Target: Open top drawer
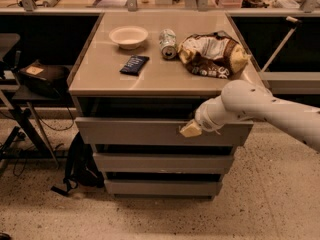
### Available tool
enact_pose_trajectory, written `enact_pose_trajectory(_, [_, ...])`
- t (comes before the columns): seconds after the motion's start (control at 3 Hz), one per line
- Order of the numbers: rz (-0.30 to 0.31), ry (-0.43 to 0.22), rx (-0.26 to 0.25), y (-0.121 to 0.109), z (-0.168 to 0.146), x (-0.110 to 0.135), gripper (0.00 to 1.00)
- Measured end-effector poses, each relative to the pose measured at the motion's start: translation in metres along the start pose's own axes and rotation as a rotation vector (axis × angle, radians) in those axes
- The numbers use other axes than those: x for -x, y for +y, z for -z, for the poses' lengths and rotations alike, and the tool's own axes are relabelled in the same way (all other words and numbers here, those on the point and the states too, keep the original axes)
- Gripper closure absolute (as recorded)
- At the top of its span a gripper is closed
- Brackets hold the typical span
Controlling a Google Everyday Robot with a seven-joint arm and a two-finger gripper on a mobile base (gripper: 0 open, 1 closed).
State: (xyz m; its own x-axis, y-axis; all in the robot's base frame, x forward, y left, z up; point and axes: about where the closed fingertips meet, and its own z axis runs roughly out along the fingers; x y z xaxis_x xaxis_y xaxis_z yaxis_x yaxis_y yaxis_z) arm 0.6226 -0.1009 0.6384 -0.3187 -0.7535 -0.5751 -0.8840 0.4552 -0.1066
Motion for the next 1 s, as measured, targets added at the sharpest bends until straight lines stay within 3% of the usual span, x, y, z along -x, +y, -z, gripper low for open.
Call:
enact_pose_trajectory(0.33, [0.000, 0.000, 0.000, 0.000, 0.000, 0.000, 0.88])
enact_pose_trajectory(0.67, [0.000, 0.000, 0.000, -0.006, 0.009, 0.002, 1.00])
enact_pose_trajectory(1.0, [0.000, 0.000, 0.000, -0.008, 0.015, 0.004, 1.00])
